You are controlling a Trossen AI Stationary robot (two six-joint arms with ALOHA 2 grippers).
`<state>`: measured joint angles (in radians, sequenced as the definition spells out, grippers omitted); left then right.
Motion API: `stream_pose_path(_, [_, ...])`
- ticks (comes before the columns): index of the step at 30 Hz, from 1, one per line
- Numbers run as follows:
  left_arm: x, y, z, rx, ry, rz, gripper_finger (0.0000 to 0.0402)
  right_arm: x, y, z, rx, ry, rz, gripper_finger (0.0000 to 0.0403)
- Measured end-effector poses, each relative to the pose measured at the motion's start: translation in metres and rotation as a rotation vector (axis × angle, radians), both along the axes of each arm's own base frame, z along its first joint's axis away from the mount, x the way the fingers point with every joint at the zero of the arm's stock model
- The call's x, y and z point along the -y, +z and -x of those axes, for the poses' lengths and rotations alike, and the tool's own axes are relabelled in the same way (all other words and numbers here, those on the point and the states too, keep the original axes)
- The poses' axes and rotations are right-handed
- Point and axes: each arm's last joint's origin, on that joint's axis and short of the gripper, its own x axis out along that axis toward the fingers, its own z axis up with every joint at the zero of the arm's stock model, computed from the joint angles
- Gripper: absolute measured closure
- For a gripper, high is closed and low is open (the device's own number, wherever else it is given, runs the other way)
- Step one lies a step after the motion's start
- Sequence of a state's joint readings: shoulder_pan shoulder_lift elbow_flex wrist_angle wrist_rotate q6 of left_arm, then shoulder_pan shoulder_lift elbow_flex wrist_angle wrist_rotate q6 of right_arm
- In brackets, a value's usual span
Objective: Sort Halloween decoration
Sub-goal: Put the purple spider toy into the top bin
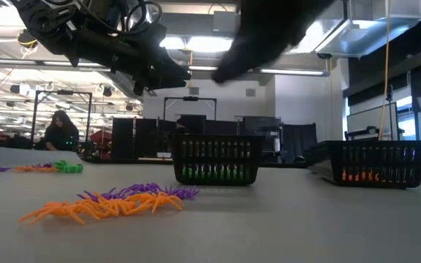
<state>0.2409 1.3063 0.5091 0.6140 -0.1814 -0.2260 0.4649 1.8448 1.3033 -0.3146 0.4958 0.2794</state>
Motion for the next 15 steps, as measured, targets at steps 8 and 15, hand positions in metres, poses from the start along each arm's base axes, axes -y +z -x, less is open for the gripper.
stream_pose_path(8, [0.0, 0.0, 0.0, 0.0, 0.0, 0.0, 0.0266, -0.069, -0.012, 0.001, 0.19, 0.362, 0.011, 0.0237])
stream_pose_path(15, [0.0, 0.0, 0.0, 0.0, 0.0, 0.0, 0.0266, -0.065, -0.058, -0.01, 0.091, 0.278, 0.016, 0.0252])
